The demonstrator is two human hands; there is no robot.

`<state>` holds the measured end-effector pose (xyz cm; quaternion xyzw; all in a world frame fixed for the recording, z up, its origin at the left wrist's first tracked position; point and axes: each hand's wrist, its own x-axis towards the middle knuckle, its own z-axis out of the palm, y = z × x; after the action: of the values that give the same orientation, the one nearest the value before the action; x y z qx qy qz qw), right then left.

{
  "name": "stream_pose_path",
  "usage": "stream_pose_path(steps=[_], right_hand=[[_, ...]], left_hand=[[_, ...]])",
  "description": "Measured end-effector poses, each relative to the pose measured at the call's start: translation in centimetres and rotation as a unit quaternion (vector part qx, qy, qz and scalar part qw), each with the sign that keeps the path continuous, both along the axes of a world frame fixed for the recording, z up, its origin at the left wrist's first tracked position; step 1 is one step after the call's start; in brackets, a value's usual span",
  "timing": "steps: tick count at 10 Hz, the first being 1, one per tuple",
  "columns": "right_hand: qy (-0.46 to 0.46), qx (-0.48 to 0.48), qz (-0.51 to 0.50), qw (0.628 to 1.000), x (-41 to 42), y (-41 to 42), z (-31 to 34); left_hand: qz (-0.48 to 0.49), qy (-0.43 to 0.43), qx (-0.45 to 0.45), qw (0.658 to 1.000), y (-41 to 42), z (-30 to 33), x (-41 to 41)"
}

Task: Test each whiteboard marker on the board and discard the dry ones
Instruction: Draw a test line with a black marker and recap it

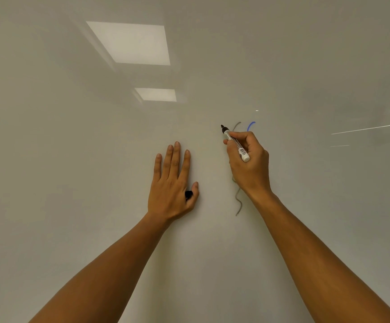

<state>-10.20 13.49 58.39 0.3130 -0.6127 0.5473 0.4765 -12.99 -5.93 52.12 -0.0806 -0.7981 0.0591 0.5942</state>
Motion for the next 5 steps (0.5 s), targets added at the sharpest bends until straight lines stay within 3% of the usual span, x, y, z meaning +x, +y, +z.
stream_pose_path(steps=[5], right_hand=[[-0.007, 0.048, 0.015, 0.999, -0.8, 1.0, -3.4]], left_hand=[[0.0, 0.004, 0.0, 1.0, 0.0, 0.0, 0.0]])
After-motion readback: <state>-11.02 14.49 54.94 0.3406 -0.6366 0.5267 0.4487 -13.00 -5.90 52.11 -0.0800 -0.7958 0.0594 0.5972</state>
